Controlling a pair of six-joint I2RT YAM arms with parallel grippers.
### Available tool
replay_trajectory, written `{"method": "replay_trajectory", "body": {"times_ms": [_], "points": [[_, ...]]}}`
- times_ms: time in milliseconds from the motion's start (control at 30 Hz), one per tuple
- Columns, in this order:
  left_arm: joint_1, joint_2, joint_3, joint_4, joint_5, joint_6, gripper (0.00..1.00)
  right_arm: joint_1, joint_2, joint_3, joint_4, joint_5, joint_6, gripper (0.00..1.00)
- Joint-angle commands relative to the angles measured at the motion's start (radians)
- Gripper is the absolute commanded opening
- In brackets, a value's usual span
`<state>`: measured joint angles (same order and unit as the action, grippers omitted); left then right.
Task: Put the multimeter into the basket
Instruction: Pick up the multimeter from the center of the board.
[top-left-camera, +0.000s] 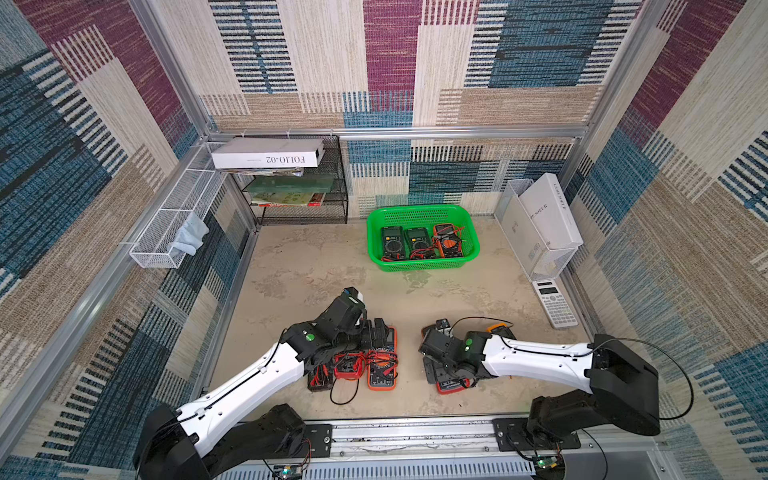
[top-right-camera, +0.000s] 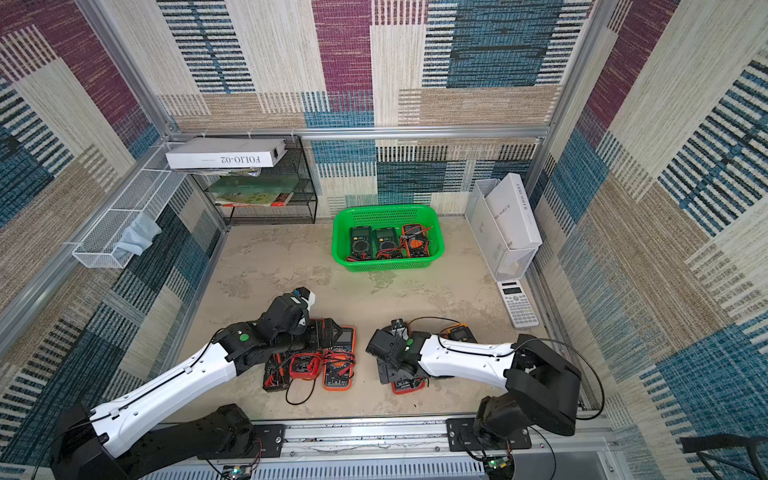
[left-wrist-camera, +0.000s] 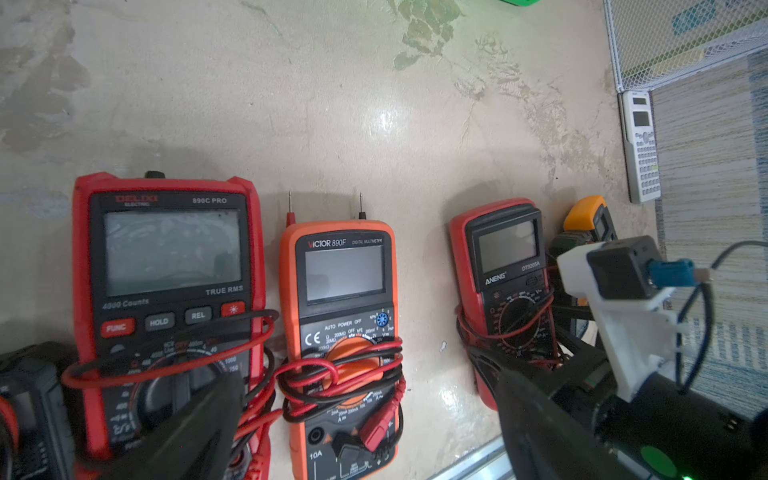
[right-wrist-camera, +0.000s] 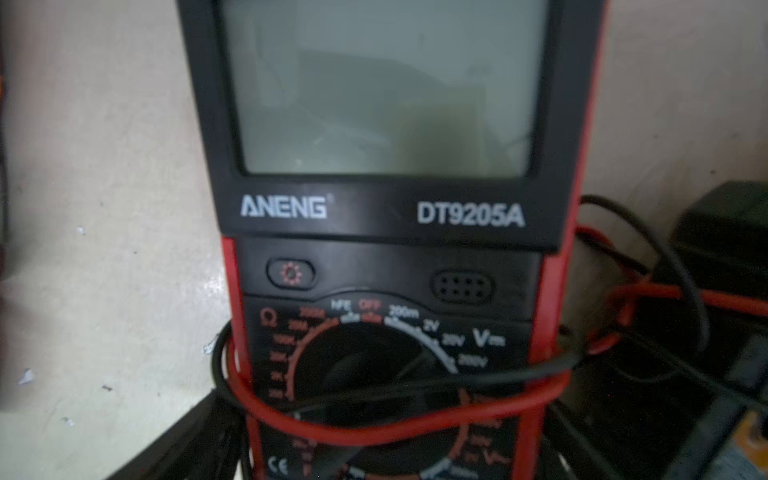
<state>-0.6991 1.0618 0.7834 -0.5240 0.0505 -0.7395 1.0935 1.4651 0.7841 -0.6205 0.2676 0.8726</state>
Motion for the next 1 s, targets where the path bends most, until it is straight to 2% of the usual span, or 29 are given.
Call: {"method": "replay_trajectory", "body": {"times_ms": [0, 167, 333, 567, 967], "points": [[0.000, -0.009, -0.003, -0.010, -0.017, 0.012, 1.00, 0.004, 0.047, 0.014, 0.035, -0.016, -0.008, 0.99], [0.000, -0.019, -0.007, -0.017, -0.023, 0.013, 1.00, 0.004, 0.126, 0.051, 0.046, -0.013, -0.029, 1.00], [0.000, -0.023, -0.013, -0.022, -0.026, 0.012, 1.00, 0.008, 0.142, 0.079, 0.040, -0.006, -0.046, 0.98], [0.001, -0.029, -0.007, -0.033, -0.057, 0.003, 1.00, 0.008, 0.087, 0.087, 0.032, -0.001, -0.049, 0.86], [0.003, -0.033, 0.024, -0.050, -0.090, 0.008, 1.00, 0.001, -0.034, 0.174, -0.020, 0.027, -0.049, 0.85]]}}
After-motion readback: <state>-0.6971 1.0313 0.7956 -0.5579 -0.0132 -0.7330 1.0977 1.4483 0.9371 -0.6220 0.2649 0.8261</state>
